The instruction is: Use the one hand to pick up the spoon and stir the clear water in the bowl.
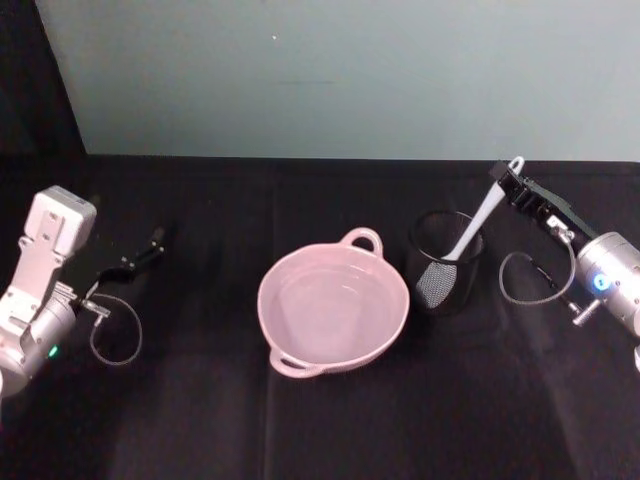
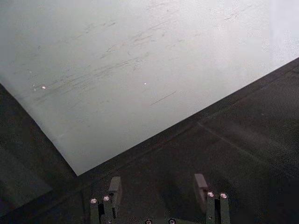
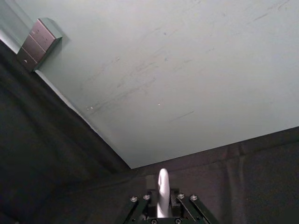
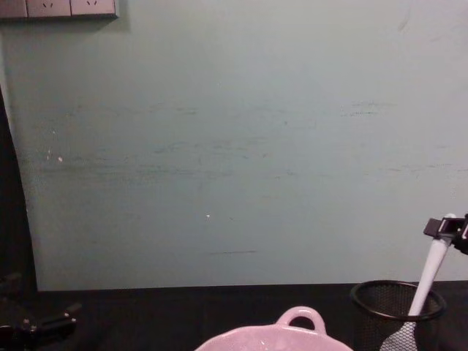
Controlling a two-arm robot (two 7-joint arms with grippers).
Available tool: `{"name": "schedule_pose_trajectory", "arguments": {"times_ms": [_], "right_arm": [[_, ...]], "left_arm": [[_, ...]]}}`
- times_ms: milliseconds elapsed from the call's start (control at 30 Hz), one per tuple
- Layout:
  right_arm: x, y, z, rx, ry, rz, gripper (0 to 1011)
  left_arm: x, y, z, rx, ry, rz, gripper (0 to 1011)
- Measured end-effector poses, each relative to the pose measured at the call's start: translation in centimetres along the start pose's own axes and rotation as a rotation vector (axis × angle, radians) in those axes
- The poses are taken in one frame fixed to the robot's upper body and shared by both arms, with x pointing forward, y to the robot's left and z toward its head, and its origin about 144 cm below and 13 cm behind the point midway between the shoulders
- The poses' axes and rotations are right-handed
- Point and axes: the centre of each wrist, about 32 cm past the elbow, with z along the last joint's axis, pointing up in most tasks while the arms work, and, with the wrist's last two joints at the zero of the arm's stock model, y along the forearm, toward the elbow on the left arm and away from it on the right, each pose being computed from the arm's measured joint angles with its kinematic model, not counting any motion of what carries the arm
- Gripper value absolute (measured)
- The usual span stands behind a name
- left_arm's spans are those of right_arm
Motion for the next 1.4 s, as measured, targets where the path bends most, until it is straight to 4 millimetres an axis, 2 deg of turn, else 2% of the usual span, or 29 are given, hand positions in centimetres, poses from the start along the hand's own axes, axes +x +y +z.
{"name": "schedule_pose_trajectory", "arguments": {"times_ms": [67, 133, 333, 633, 1133, 1400], "right_arm": [[0.0, 0.0, 0.0, 0.001, -0.004, 0.002, 132], [-0.1, 0.0, 0.1, 0.003, -0.01, 0.004, 118], [-0.9, -0.2, 0.9, 0.021, -0.102, 0.015, 118], [-4.3, -0.5, 4.2, 0.051, -0.347, 0.083, 118], [-8.4, -0.8, 8.8, 0.04, -0.527, 0.176, 118], [-8.9, -0.9, 9.3, 0.046, -0.545, 0.182, 118]], "left_arm": [[0.0, 0.0, 0.0, 0.0, 0.0, 0.0, 1011], [0.0, 0.0, 0.0, 0.0, 0.0, 0.0, 1011], [0.0, 0.0, 0.0, 0.0, 0.0, 0.0, 1011], [0.0, 0.0, 0.0, 0.0, 0.0, 0.0, 1011], [0.0, 0.0, 0.0, 0.0, 0.0, 0.0, 1011], [0.0, 0.0, 0.0, 0.0, 0.0, 0.0, 1011]]}}
